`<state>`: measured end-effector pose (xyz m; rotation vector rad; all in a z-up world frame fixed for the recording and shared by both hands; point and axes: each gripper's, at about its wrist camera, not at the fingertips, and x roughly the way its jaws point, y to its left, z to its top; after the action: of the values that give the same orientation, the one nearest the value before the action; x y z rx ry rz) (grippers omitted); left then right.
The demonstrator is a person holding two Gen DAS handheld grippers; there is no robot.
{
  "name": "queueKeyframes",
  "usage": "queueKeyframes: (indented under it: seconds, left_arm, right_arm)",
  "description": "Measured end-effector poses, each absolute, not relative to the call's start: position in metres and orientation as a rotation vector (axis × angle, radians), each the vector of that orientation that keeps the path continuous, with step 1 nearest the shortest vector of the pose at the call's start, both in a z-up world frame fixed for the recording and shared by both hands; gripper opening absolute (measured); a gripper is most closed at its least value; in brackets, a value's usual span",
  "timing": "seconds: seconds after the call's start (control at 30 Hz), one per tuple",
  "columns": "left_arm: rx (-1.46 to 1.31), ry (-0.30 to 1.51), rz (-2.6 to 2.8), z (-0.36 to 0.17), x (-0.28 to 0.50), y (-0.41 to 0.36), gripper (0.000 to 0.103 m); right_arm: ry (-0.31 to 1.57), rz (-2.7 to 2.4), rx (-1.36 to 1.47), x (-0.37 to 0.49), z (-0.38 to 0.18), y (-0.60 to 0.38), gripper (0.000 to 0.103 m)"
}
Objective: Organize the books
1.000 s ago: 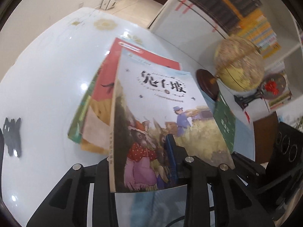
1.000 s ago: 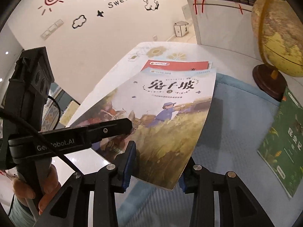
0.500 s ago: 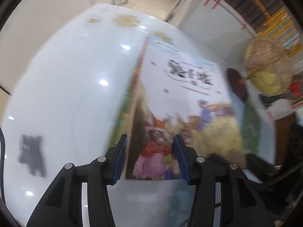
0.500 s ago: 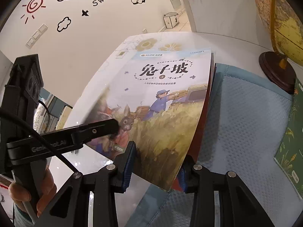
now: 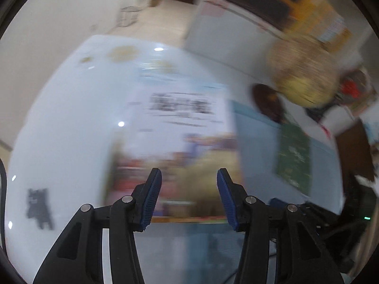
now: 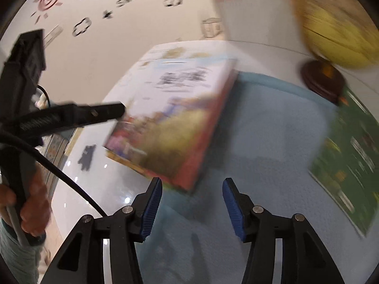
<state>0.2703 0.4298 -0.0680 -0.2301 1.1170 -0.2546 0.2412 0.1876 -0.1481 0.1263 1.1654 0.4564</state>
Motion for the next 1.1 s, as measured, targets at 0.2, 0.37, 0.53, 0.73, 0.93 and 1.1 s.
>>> queueKeyframes:
  seconds: [0.2,0.37,0.53,0.73,0.93,1.1]
  left_arm:
    - [-0.11,1.147,-0.477,-0.08,0.274,0.313,0.046]
    - [-0.079,1.194,-0.557,-0.101,0.277,0.249,0.046]
    - [-0.117,1.198,-0.471,-0.129,0.31,0.217,0.046]
    - [-0.145,1.248,-0.335,-0.16,0.324,0.19,0.047]
    - [-0.154,1.277,-0.362,-0.156,0.295,0.165,0.047]
    - [-0.184,1.327,-0.45,-0.154,0.245,0.126,0.047]
  right_arm:
    - [1.188,0.197,0.278,0.209,-0.161,0.072,0.051]
    - [1.179,0.02,0.394,0.191,-0.167,-0.016,0.051]
    - [1.144,-0.089,0.445,0.201,-0.174,-0.075,0.053]
    - [1.201,0.013,0.526,0.239,-0.197,-0.102,0.054]
    - [1.194,0.091,0.44,0.243,-0.197,-0.112,0.047]
    - [1.207,0.14,0.397,0.216,-0.191,-0.152,0.047]
